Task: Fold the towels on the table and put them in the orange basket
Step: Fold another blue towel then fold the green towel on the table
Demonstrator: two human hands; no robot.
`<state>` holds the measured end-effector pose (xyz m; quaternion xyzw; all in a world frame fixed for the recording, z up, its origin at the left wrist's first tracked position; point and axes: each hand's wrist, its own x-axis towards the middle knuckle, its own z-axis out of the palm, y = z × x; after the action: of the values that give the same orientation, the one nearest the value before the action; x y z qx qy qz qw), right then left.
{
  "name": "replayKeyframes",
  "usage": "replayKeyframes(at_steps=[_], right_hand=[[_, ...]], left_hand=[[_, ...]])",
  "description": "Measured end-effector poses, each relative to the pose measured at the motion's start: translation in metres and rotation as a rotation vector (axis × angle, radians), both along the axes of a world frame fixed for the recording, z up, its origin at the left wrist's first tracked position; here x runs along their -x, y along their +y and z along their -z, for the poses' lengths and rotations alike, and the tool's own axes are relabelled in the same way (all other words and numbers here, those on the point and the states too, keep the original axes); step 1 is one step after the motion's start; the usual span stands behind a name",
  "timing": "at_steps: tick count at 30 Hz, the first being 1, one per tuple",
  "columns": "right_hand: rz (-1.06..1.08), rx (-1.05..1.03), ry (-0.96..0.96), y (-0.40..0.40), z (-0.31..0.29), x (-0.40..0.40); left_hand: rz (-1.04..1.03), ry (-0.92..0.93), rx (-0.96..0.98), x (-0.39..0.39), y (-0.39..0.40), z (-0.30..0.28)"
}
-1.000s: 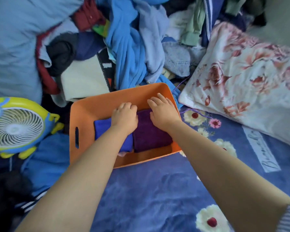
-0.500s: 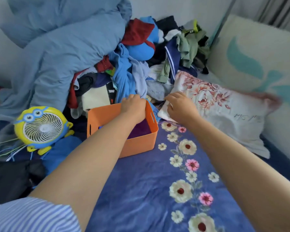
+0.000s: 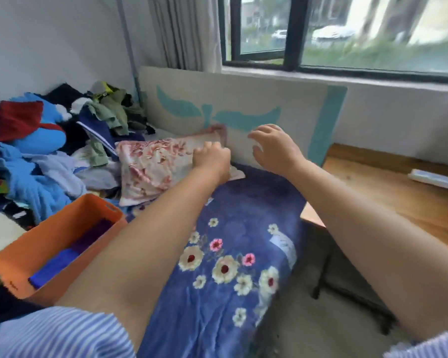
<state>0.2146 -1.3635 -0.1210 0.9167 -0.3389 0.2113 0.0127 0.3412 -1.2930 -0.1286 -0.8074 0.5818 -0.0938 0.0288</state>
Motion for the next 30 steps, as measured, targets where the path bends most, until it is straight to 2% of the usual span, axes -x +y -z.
replayKeyframes(at_steps=[3, 13, 20, 25, 30], right_hand=[[0.161, 0.033, -0.007, -0.012, -0.013, 0.096], [0.729, -0.07, -0.022, -0.029, -0.019, 0.423], [1.001, -0.078, 0.041, -0.059, -0.022, 0.628], [1.081, -0.081, 0.086, -0.089, -0.017, 0.711], [1.1, -0.057, 0.076, -0.145, -0.018, 0.76]], left_hand=[[0.168, 0.024, 0.033, 0.081, -0.034, -0.008], [0.579, 0.049, 0.048, 0.366, -0.144, -0.016], [0.772, 0.227, 0.076, 0.569, -0.215, -0.017], [0.822, 0.314, 0.026, 0.648, -0.262, -0.015], [0.884, 0.322, 0.01, 0.706, -0.322, -0.023]])
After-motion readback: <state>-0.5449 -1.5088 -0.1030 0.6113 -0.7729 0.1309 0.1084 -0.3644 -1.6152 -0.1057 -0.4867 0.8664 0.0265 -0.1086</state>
